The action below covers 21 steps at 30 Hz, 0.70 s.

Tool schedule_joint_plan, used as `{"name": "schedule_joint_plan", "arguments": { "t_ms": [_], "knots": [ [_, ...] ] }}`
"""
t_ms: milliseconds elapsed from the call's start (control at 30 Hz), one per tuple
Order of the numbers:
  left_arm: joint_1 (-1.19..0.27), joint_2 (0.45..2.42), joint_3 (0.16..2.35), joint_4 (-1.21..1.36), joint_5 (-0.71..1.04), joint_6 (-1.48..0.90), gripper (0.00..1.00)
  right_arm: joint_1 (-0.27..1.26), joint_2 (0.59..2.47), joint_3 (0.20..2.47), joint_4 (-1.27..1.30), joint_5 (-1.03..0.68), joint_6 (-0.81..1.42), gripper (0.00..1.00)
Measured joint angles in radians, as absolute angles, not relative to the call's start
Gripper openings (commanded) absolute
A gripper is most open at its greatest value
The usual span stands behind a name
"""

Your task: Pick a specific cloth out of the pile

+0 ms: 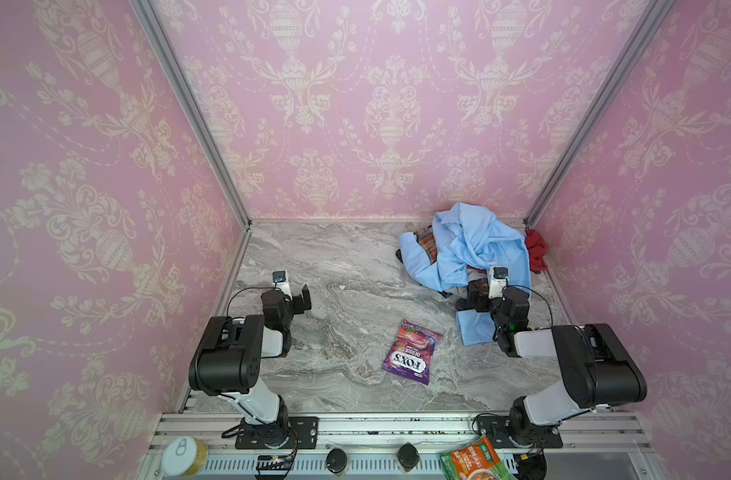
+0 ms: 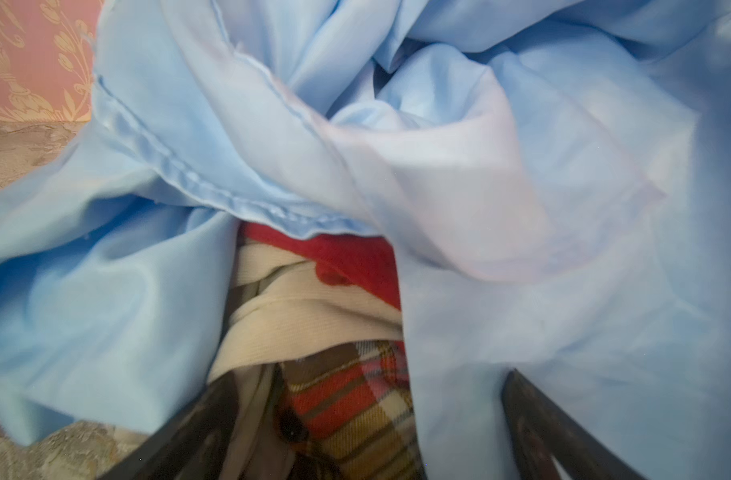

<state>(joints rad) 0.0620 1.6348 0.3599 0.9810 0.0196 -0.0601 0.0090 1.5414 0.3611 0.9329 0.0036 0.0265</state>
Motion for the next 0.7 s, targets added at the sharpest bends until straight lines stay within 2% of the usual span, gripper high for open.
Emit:
{"name": "schedule_joint_plan", "arguments": {
  "t_ms": [700],
  "knots": [
    [0.062,1.635,0.352,1.007,-0.022,-0.061,0.99,0.007,1.541,0.361,0.933,-0.004,0.028,1.0]
  ]
}}
